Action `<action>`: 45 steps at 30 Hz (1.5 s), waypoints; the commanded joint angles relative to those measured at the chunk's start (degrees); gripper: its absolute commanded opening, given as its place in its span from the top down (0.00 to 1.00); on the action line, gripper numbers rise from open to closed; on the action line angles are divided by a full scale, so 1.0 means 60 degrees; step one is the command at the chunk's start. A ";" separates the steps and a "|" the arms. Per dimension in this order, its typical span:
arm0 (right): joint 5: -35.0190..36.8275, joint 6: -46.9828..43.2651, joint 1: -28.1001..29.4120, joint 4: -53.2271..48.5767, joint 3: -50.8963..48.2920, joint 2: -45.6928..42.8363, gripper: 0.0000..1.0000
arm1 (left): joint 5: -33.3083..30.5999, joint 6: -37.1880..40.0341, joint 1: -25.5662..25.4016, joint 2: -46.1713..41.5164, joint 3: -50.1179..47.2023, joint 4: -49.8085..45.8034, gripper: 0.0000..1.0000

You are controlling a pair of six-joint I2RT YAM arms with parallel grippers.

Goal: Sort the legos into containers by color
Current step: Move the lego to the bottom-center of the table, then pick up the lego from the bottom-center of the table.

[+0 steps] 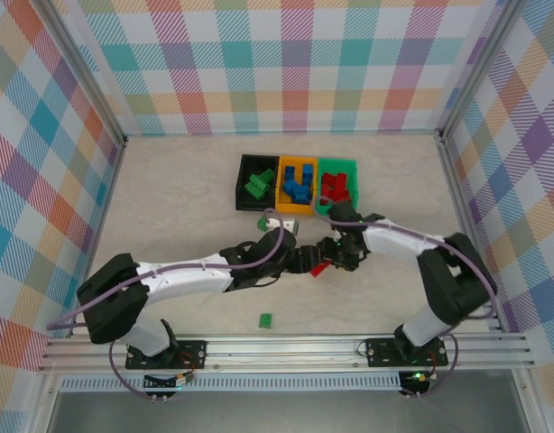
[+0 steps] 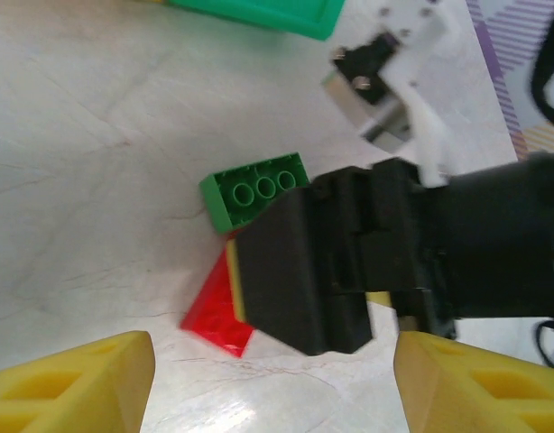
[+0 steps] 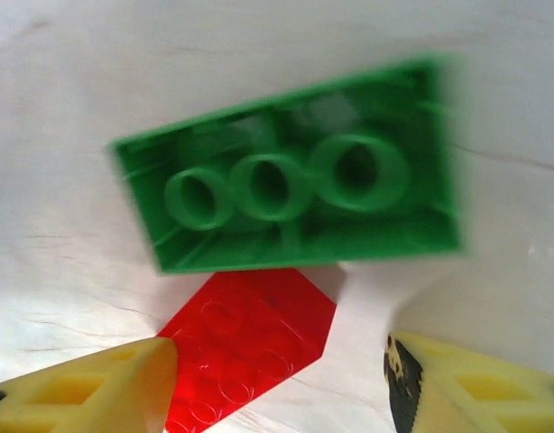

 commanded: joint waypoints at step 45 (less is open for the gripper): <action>0.0838 0.0626 0.3010 -0.0549 0.1533 0.1655 0.39 | -0.4246 -0.2058 -0.0087 -0.4732 -0.2006 -0.4272 0.29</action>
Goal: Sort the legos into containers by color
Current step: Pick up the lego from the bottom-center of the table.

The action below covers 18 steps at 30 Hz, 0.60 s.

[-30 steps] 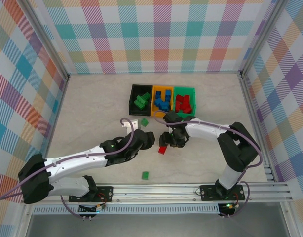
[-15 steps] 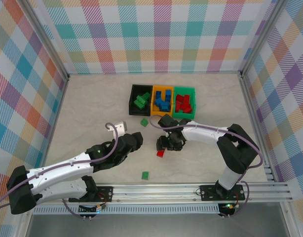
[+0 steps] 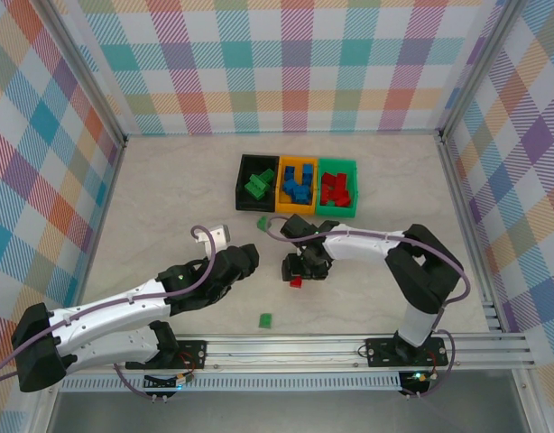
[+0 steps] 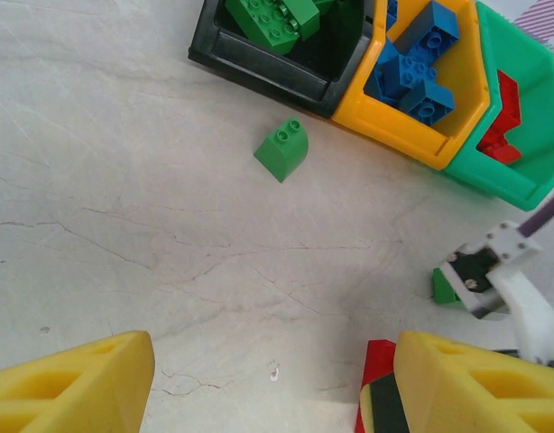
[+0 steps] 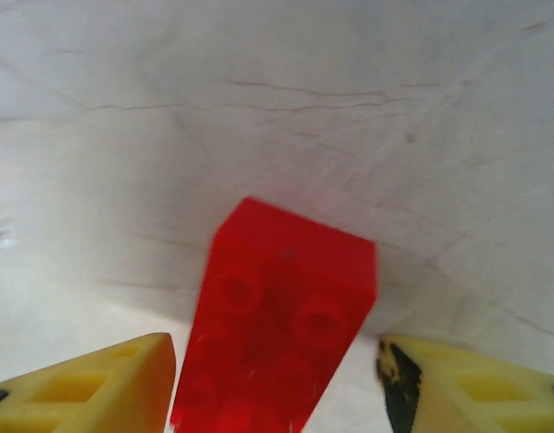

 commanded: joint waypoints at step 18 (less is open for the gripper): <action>0.1195 -0.0567 0.0219 0.0796 -0.0099 -0.1596 0.74 | 0.0130 -0.0061 -0.0062 0.0146 -0.0066 -0.0264 0.29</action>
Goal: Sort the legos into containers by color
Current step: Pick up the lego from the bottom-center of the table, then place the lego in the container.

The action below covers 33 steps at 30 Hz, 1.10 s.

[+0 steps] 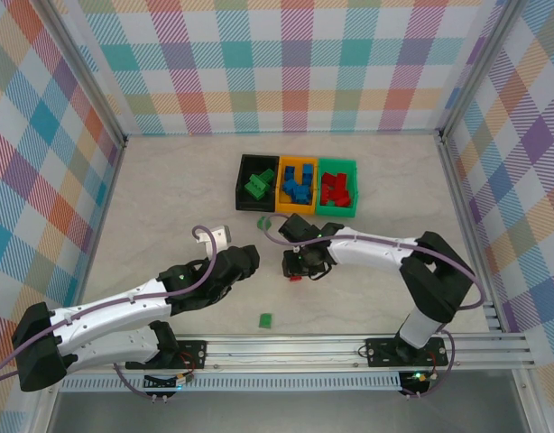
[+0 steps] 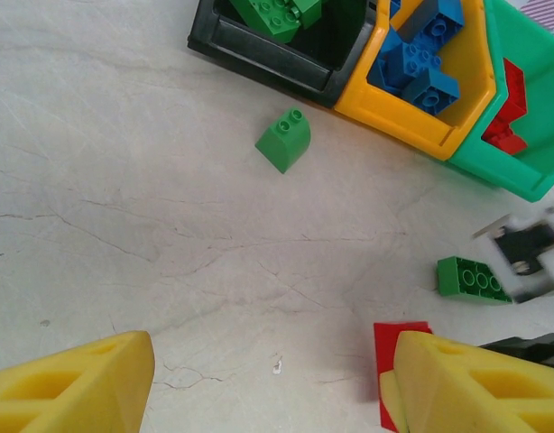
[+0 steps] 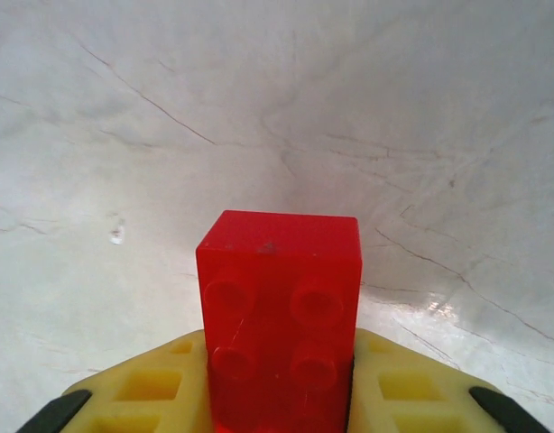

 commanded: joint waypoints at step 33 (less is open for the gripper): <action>-0.1684 -0.1933 -0.5385 0.0913 0.2898 0.0625 0.42 | 0.0940 -0.0499 -0.0867 0.0510 -0.0129 -0.0170 0.29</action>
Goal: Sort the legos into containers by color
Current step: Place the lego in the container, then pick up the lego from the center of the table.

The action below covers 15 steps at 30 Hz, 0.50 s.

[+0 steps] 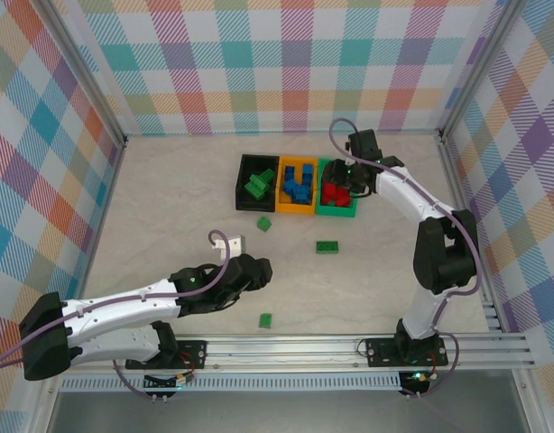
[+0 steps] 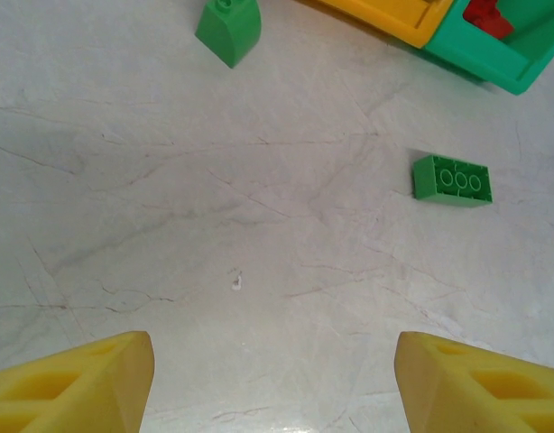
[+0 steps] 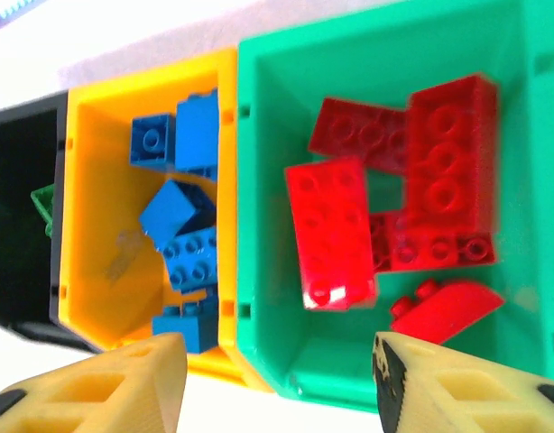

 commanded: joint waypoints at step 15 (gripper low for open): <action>-0.0776 -0.1971 0.1020 -0.0225 -0.4710 -0.2650 0.27 | -0.1669 -0.0566 -0.0153 -0.1245 -0.0560 -0.0572 0.30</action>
